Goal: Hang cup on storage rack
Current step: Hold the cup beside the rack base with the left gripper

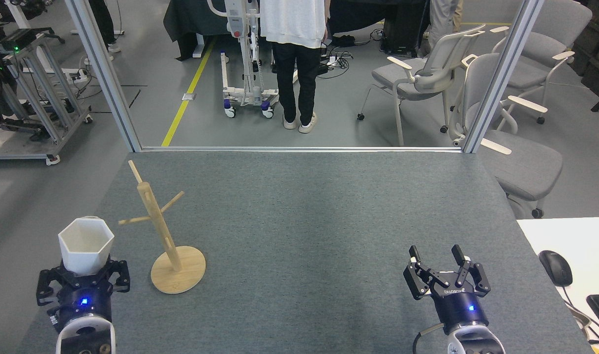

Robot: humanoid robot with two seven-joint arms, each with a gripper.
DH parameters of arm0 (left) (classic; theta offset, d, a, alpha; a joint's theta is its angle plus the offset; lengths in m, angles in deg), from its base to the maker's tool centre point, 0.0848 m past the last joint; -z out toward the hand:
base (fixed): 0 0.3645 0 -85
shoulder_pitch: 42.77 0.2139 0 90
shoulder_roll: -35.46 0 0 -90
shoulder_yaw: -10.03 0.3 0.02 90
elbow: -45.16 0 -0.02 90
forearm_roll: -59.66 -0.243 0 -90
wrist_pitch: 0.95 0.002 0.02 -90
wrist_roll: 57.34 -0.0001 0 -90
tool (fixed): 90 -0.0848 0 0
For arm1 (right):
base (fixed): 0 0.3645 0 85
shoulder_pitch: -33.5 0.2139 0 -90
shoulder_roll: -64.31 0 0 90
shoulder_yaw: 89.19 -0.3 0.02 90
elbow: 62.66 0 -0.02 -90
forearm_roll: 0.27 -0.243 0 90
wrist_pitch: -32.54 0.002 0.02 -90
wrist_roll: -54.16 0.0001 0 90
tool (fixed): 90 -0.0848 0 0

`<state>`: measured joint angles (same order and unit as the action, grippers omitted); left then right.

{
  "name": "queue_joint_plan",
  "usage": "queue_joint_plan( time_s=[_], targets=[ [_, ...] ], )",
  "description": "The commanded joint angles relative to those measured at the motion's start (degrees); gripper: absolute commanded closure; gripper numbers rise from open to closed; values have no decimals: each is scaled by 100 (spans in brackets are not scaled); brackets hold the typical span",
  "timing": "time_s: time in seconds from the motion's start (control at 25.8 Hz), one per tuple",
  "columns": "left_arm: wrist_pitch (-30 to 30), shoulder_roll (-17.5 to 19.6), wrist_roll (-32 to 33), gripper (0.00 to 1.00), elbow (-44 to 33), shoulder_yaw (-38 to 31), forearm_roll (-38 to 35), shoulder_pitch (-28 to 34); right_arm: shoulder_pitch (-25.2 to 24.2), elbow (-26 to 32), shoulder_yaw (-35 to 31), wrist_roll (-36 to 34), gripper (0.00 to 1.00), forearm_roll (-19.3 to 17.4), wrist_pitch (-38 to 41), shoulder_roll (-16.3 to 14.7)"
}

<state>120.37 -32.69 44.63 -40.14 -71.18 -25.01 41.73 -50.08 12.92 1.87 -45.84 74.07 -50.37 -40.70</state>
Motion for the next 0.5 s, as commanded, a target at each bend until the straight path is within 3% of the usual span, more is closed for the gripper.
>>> queue_joint_plan(
  time_s=[0.0,0.46],
  targets=[
    [-4,3,-11,100,-13,0,-6,-4,0,0,0,33,1,20,3,24],
    [23,-5,-63,100,-241,35,-32,31,-9,79,0,41,1,20,3,15]
  ],
)
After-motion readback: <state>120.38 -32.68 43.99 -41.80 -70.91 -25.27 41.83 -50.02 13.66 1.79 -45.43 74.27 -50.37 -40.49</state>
